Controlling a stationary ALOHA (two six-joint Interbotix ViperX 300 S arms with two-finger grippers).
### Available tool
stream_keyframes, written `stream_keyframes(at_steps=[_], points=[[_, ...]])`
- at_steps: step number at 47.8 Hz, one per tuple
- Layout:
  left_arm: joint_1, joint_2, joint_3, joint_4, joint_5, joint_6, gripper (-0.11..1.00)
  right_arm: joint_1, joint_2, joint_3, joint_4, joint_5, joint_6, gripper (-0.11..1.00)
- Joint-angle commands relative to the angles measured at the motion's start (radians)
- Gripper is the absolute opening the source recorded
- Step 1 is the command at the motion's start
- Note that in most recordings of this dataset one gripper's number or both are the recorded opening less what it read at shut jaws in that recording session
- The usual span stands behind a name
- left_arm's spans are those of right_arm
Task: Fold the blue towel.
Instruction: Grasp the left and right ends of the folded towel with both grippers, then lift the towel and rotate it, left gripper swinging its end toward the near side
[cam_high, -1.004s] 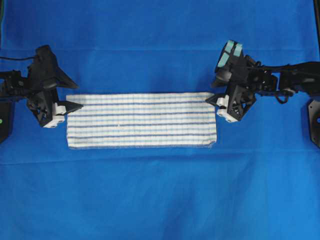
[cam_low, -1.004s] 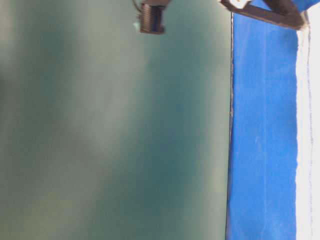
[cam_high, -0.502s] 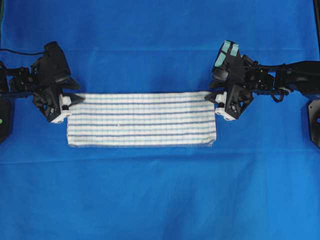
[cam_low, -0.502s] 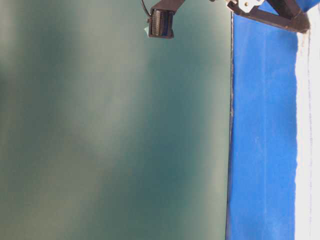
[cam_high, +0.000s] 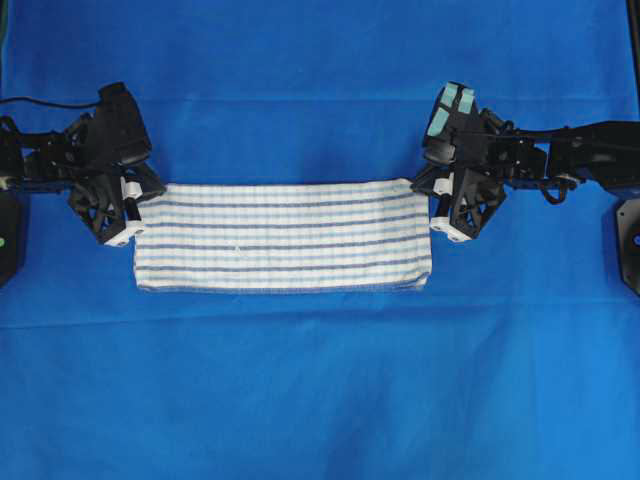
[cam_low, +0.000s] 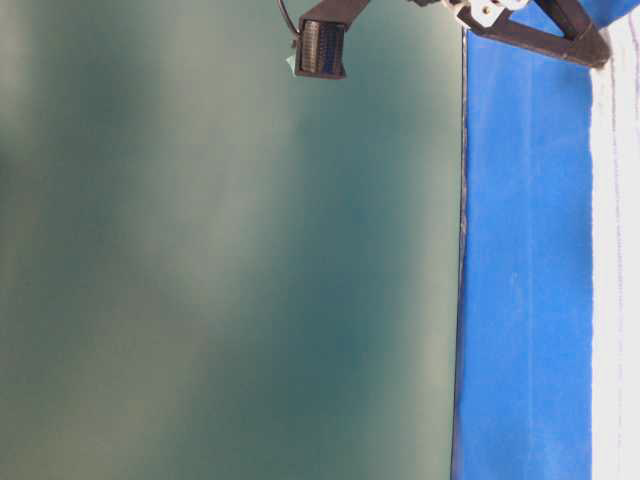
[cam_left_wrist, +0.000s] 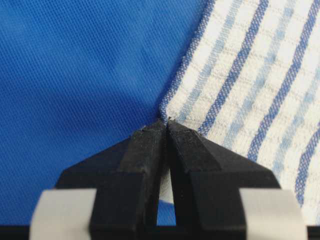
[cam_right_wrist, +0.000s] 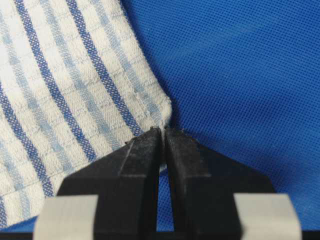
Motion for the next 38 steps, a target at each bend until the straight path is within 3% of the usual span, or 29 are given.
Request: stream_keyframes(at_steps=[1,21,38], points=[[0.0,-0.037,-0.015,0.002,0.032,0.003,0.01,-0.003,-0.034,-0.02,-0.002,0.012,0.002,0.04],[-0.002,-0.357,-0.098,0.002,0.284,0.015,0.01,-0.003,-0.304,-0.071,-0.017,0.225,-0.002,0.04],[-0.052,-0.661,-0.087,0.002,0.328,0.008,0.01,0.017,-0.531,-0.072,-0.018,0.278,-0.002,0.04]])
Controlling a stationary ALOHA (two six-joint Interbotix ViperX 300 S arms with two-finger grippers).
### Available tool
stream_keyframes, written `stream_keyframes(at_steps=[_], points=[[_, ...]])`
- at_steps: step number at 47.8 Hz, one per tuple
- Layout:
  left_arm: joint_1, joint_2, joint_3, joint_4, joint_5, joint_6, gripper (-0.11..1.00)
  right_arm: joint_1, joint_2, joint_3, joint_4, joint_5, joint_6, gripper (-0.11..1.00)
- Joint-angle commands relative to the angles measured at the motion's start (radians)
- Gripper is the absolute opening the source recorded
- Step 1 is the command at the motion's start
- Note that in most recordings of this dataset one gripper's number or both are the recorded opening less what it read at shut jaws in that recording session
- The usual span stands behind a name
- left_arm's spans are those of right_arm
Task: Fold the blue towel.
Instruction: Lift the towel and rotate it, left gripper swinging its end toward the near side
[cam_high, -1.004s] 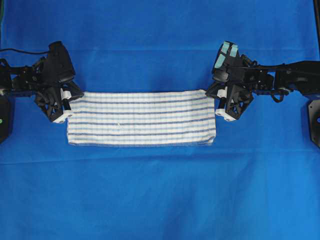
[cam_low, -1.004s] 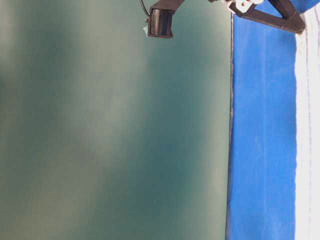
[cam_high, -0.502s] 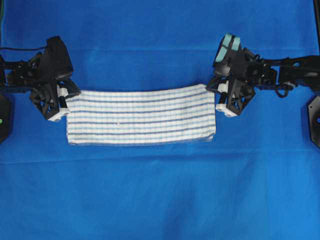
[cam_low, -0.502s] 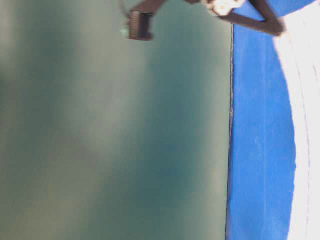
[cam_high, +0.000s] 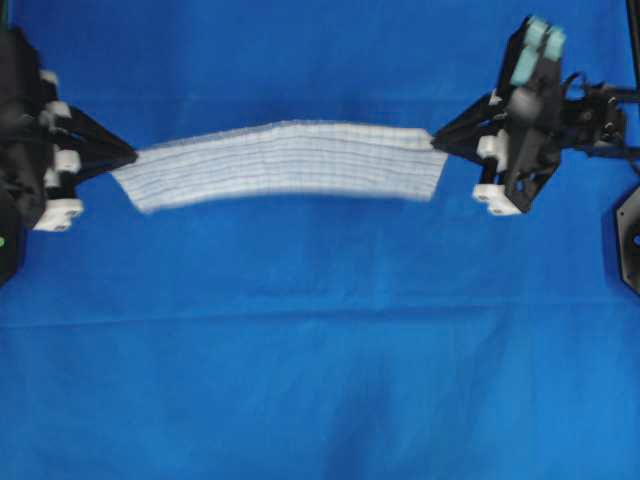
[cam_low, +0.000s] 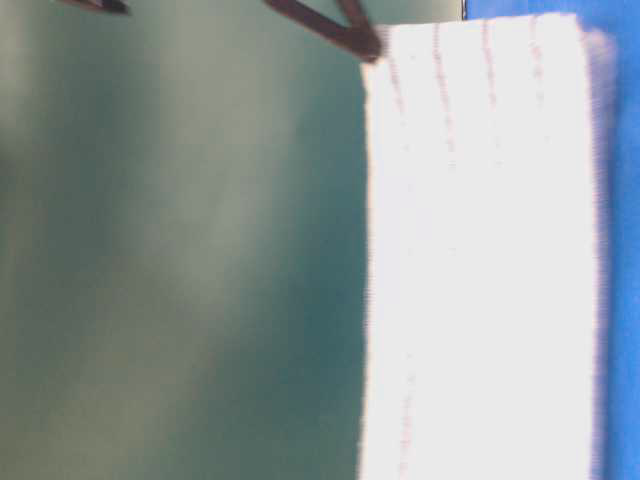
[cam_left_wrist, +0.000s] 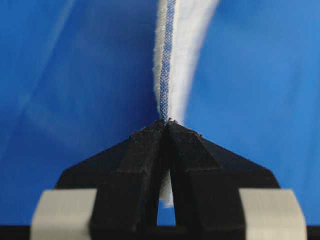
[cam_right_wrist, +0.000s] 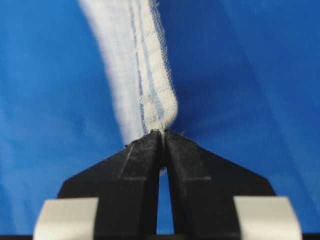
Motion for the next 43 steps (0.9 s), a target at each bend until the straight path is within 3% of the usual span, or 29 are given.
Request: stream_keyframes(at_steps=[1,18,32,43], points=[[-0.015,-0.041,-0.009,0.0,0.0,-0.003,0.01,0.003,-0.052,-0.02,-0.002,-0.002,0.002,0.04],[-0.046,-0.049,-0.009,0.0,-0.044,-0.017,0.01,-0.008,-0.028,-0.037,-0.005,-0.02,0.002,0.04],[-0.215,0.089,-0.034,0.0,-0.281,-0.017,0.01,-0.118,0.074,-0.12,-0.06,-0.064,0.002,0.04],[-0.284,0.261,-0.107,-0.002,-0.38,-0.02,0.01,-0.218,0.178,-0.218,-0.109,-0.064,0.002,0.04]])
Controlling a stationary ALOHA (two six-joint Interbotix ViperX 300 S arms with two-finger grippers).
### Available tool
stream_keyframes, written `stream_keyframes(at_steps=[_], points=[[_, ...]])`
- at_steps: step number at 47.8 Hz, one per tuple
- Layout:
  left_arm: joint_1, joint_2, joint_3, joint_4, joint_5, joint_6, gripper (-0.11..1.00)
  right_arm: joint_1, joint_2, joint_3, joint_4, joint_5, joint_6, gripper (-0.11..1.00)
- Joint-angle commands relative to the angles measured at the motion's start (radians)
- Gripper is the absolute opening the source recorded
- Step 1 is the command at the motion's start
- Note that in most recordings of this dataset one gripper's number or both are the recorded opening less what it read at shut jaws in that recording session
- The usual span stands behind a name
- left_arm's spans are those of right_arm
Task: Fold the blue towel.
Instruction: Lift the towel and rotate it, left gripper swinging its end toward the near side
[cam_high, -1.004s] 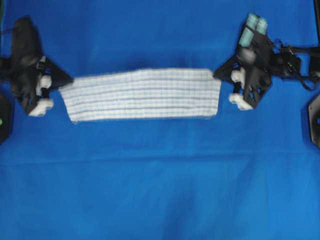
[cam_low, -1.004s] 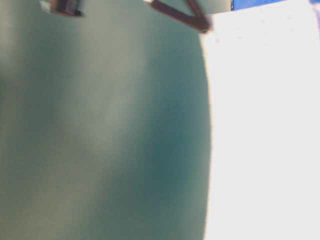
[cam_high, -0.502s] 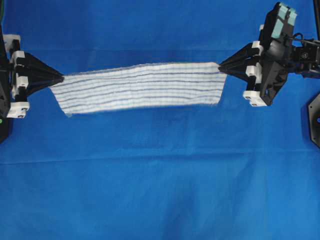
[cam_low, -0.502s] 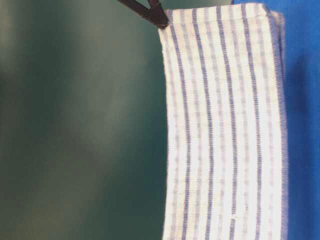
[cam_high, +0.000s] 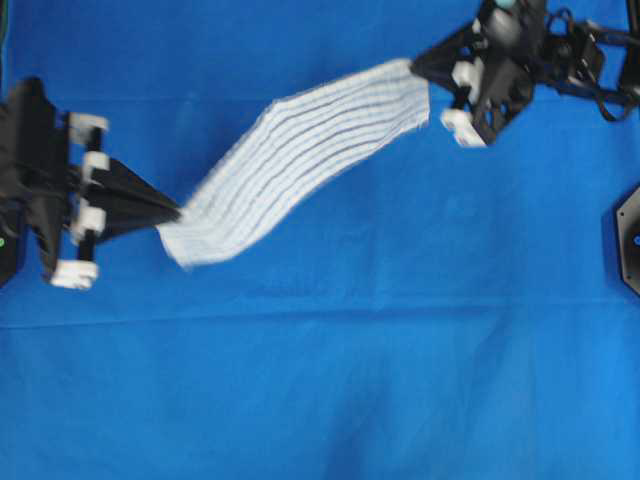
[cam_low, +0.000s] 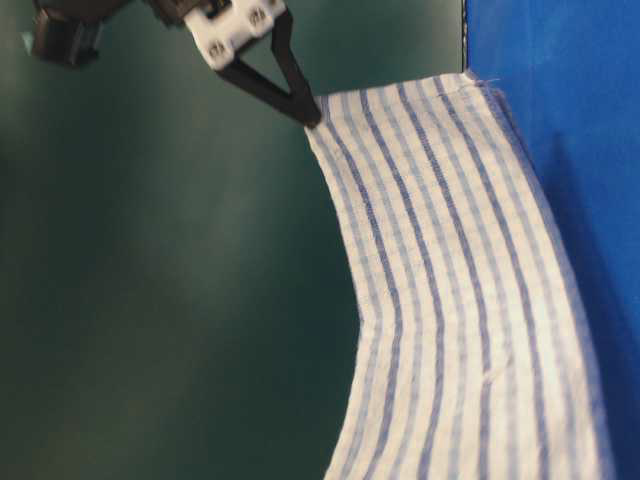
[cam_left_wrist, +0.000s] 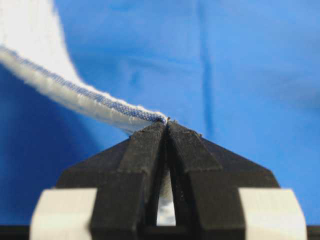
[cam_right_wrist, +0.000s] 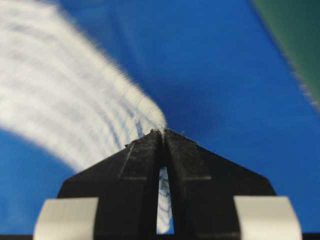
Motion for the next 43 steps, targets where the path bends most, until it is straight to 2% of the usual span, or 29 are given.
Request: stream_keyframes(at_steps=[1,16,27,35,43], points=[[-0.026,0.078,-0.067,0.0,-0.044,-0.002,0.01,-0.031,0.025,-0.06,-0.018,-0.011,0.002,0.04],[-0.104,0.39,-0.333,0.0,-0.046,0.008,0.01,-0.101,0.149,-0.206,-0.092,-0.012,0.0,0.04],[-0.126,0.502,-0.469,-0.002,-0.026,0.014,0.01,-0.114,0.21,-0.285,-0.129,-0.012,0.0,0.04],[-0.126,0.561,-0.537,0.0,-0.034,0.014,0.01,-0.114,0.213,-0.291,-0.13,-0.011,0.0,0.04],[-0.115,0.647,-0.627,0.0,-0.046,0.018,0.01,-0.132,0.181,-0.247,-0.13,0.006,0.005,0.04]])
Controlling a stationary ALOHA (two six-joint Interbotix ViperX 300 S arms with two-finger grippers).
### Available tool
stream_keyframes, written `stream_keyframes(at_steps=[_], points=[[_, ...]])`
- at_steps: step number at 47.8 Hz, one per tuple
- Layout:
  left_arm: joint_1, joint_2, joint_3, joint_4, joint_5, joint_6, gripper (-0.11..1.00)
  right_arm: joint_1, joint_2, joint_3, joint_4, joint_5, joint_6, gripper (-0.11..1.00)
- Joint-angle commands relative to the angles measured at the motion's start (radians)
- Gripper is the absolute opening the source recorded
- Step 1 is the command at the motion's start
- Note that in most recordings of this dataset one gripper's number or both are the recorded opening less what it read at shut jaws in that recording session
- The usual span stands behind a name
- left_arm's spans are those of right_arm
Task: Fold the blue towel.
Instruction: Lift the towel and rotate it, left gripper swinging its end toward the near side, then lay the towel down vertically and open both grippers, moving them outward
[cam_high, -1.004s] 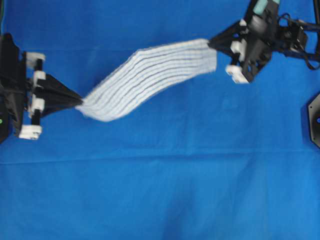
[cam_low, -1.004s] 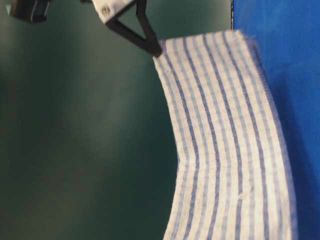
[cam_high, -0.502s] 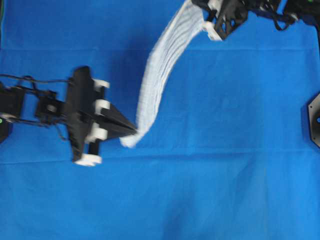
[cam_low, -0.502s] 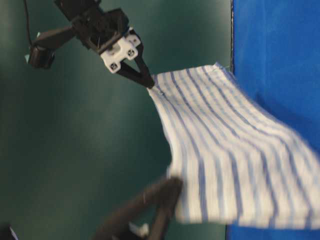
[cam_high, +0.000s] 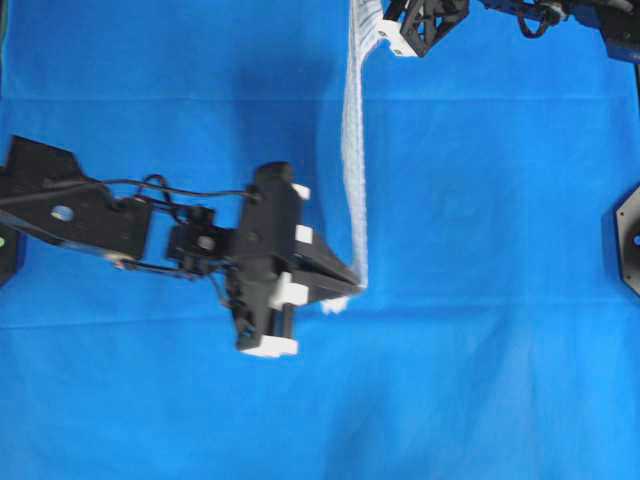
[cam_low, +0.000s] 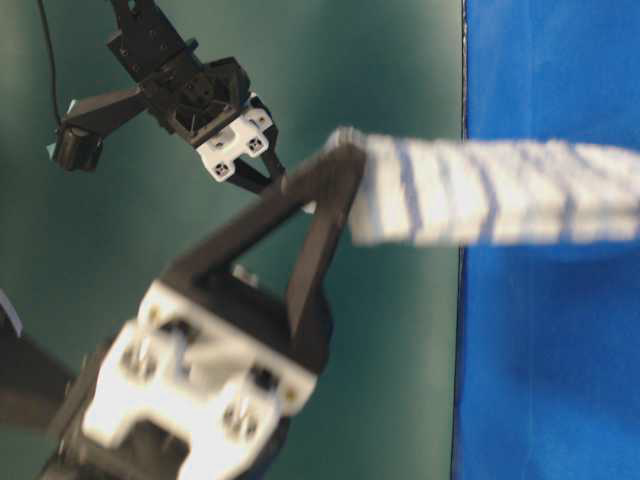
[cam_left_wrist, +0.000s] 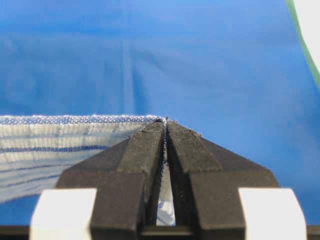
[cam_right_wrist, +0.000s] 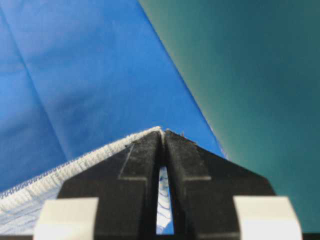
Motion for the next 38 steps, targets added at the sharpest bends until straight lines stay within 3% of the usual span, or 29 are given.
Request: stream_keyframes(at_steps=[1,12,21,29,38], points=[[-0.002,0.032,-0.074,0.0,-0.018,0.002,0.01,-0.028,-0.055,0.02,-0.002,0.002,0.006,0.04],[0.006,0.176,-0.218,0.0,-0.074,0.003,0.01,-0.043,-0.149,0.133,-0.003,0.021,0.017,0.04],[0.006,0.262,-0.281,0.0,-0.117,-0.005,0.01,-0.043,-0.169,0.164,0.0,0.097,0.017,0.04],[0.005,0.264,-0.253,-0.002,-0.124,-0.02,0.01,-0.037,-0.133,0.164,0.005,0.091,0.017,0.04],[-0.003,0.215,-0.133,-0.015,-0.144,-0.055,0.01,-0.015,-0.017,0.123,0.005,0.017,0.017,0.04]])
